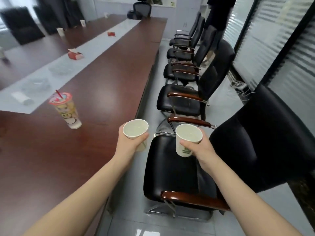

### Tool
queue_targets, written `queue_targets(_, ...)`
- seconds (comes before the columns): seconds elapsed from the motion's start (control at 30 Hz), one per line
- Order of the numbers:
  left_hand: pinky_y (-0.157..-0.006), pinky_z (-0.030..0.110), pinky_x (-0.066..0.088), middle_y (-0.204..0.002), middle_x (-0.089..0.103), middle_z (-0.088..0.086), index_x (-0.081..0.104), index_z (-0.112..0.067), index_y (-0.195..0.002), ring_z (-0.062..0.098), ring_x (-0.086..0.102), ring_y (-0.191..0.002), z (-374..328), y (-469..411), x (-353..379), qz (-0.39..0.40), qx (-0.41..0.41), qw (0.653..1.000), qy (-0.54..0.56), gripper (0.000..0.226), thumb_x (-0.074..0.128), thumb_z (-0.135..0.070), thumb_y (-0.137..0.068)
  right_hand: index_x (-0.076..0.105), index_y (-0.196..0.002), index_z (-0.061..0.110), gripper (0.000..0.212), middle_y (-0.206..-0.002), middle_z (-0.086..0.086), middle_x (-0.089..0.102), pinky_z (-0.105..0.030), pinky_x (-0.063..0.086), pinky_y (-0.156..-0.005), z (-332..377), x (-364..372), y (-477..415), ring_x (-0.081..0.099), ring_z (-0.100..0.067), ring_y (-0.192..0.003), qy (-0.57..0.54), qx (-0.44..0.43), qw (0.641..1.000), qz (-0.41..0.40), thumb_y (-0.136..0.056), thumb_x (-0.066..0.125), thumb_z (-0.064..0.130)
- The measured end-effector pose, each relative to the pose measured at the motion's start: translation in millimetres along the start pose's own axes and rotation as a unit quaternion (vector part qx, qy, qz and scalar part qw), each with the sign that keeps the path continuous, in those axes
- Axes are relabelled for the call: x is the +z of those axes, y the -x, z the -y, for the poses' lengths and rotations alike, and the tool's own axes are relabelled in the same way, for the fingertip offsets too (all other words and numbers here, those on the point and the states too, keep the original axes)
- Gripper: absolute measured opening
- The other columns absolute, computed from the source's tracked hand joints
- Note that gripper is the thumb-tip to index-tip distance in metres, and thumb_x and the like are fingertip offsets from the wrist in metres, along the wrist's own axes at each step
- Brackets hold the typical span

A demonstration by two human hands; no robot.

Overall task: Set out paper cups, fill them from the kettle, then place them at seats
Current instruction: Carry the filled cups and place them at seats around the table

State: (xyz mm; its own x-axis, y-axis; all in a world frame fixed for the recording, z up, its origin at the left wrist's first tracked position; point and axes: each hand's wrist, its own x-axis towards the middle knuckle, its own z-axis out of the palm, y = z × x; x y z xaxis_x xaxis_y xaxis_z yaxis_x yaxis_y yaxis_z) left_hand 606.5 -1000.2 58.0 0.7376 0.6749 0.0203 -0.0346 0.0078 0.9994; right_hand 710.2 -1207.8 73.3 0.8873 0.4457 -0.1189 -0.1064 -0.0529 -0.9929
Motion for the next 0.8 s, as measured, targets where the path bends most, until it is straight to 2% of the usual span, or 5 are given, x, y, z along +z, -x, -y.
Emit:
queue_targets(0.2,-0.076,0.007,0.044,-0.107,0.056,-0.005,0.043,-0.008,-0.121,-0.001,0.055,-0.093,10,-46,-24,-0.122,0.004,0.992,-0.005,0.076,0.079,-0.024,-0.056,0.053,-0.105,0.035,0.071,-0.112,0.004,0.062,-0.039,0.047,-0.095,3,53,-75,0.057,-0.017,-0.108,0.013,0.011,0.996,0.092,-0.040,0.083,0.037)
queue_targets(0.37,-0.090,0.019,0.045,-0.118,0.055,0.005,0.042,-0.009,-0.124,0.014,0.054,-0.107,23,-73,-38,-0.200,0.002,0.980,-0.006,0.075,0.080,-0.022,-0.060,0.053,-0.101,0.028,0.054,-0.101,0.008,0.063,-0.022,0.047,-0.081,1,91,-122,0.059,-0.005,-0.092,-0.004,-0.005,0.984,0.179,-0.065,0.083,0.001)
queue_targets(0.53,-0.076,0.007,0.044,-0.119,0.051,0.002,0.039,-0.019,-0.119,0.012,0.052,-0.107,43,-99,-49,-0.271,-0.016,0.962,-0.005,0.074,0.085,-0.019,-0.062,0.053,-0.108,0.028,0.076,-0.105,0.007,0.065,-0.026,0.050,-0.083,-9,129,-163,0.061,-0.006,-0.095,0.005,0.017,0.968,0.251,-0.039,0.084,0.035)
queue_targets(0.63,-0.058,0.002,0.043,-0.104,0.049,-0.007,0.036,-0.017,-0.119,-0.002,0.052,-0.088,54,-111,-50,-0.304,-0.020,0.952,0.006,0.061,0.074,0.004,-0.076,0.052,-0.110,0.028,0.074,-0.106,0.006,0.065,-0.027,0.049,-0.083,-19,146,-179,0.061,-0.006,-0.095,0.015,0.025,0.959,0.283,-0.044,0.085,0.031)
queue_targets(0.8,-0.055,0.002,0.042,-0.100,0.049,-0.012,0.036,-0.017,-0.119,-0.015,0.054,-0.077,82,-125,-61,-0.341,-0.043,0.939,-0.001,0.060,0.072,0.007,-0.077,0.052,-0.109,0.029,0.076,-0.108,0.006,0.064,-0.028,0.050,-0.086,-39,171,-200,0.060,-0.006,-0.097,0.024,0.034,0.950,0.308,-0.039,0.083,0.036)
